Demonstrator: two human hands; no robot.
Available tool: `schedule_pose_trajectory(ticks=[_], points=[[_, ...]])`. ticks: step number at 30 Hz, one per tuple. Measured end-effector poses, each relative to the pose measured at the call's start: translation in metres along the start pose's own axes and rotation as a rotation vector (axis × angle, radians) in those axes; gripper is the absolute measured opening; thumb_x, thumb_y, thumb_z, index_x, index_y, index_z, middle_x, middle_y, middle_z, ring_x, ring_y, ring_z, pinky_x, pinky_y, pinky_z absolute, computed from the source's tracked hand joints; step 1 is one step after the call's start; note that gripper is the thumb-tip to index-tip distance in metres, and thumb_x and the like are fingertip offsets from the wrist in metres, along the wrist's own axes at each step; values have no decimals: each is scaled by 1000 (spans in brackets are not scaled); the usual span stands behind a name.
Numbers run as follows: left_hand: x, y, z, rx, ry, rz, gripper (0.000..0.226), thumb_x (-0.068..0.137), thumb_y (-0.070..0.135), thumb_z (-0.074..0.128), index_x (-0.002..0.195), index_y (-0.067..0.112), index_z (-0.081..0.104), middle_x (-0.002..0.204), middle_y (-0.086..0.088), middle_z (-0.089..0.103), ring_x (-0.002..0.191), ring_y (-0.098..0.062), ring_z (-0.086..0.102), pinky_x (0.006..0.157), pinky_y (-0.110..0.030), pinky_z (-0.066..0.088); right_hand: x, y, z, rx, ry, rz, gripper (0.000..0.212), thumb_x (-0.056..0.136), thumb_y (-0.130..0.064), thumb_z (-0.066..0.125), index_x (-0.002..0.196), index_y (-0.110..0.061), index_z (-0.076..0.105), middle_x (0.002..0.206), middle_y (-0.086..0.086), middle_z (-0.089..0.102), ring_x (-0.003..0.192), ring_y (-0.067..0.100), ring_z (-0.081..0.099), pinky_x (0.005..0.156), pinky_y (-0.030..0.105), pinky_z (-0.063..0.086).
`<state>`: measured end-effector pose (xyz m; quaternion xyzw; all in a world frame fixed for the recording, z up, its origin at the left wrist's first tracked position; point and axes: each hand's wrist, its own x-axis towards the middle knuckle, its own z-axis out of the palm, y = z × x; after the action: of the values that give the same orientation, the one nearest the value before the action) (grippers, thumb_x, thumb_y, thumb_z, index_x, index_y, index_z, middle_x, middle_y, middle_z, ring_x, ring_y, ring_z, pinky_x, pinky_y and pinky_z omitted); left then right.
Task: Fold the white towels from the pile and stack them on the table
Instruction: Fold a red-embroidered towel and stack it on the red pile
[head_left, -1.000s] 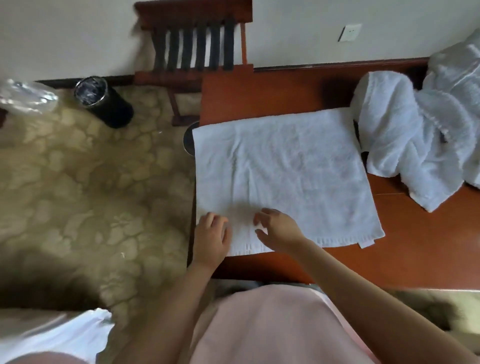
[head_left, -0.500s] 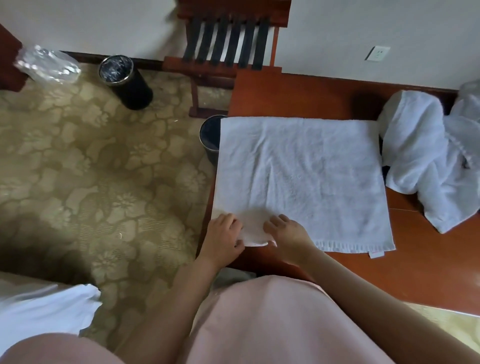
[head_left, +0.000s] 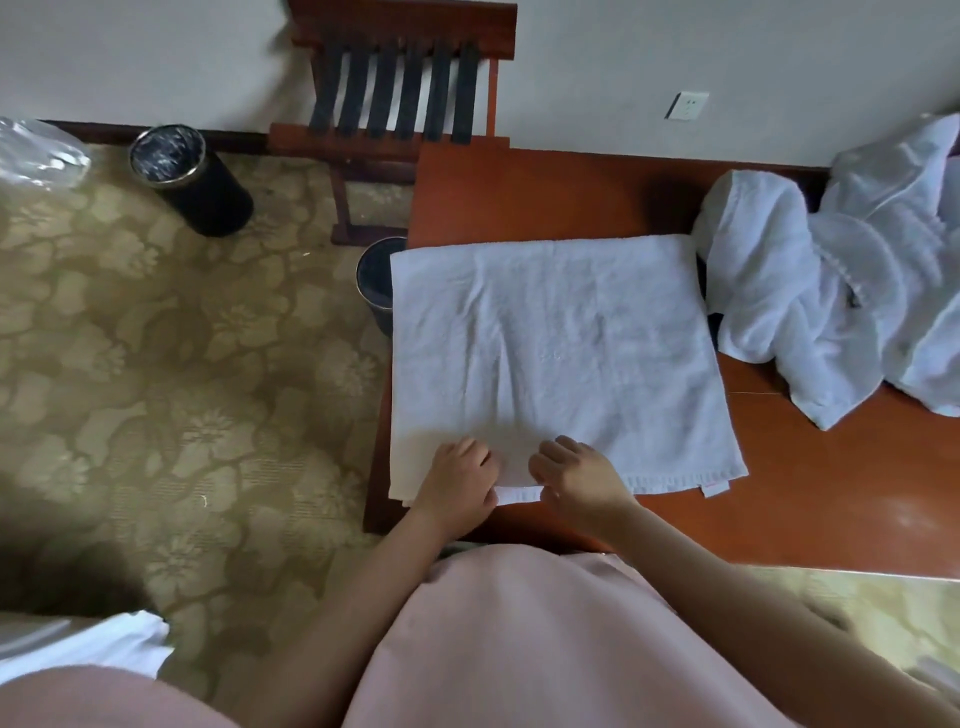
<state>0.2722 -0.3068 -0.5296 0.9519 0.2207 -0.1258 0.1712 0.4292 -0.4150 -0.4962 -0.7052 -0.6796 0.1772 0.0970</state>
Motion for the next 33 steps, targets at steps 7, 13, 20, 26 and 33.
schedule_pose_trajectory(ticks=[7,13,20,26,33], points=[[-5,6,3,66,28,5,38,75,47,59,90,13,55,98,-6,55,94,-27,52,75,-36,36,-11,2,14,58,88,0,13,69,-9,63,59,-7,57,57,6,51,47,25,50,38,25,41],[-3,12,-4,94,110,-11,46,64,54,79,76,13,61,78,-3,60,71,-23,60,58,-33,44,-14,2,10,48,130,-57,16,70,-11,47,60,-7,58,60,6,52,51,24,51,43,25,43],[-6,13,-6,98,139,236,31,56,35,86,59,19,61,63,4,57,63,-18,59,54,-28,48,-23,11,18,104,-133,28,16,62,-8,66,78,-7,66,77,8,58,72,28,55,60,29,43],[-4,9,-4,1,138,316,19,59,16,75,54,13,57,56,-2,56,55,-23,57,54,-26,43,-18,14,18,243,100,204,13,71,0,66,82,-7,68,78,6,63,73,29,60,55,33,48],[15,5,8,72,-73,-55,74,96,50,36,152,16,1,159,-8,-13,146,-34,-8,117,-49,0,-20,40,31,17,-14,257,56,98,-31,48,150,-22,30,158,3,21,147,24,14,119,45,14]])
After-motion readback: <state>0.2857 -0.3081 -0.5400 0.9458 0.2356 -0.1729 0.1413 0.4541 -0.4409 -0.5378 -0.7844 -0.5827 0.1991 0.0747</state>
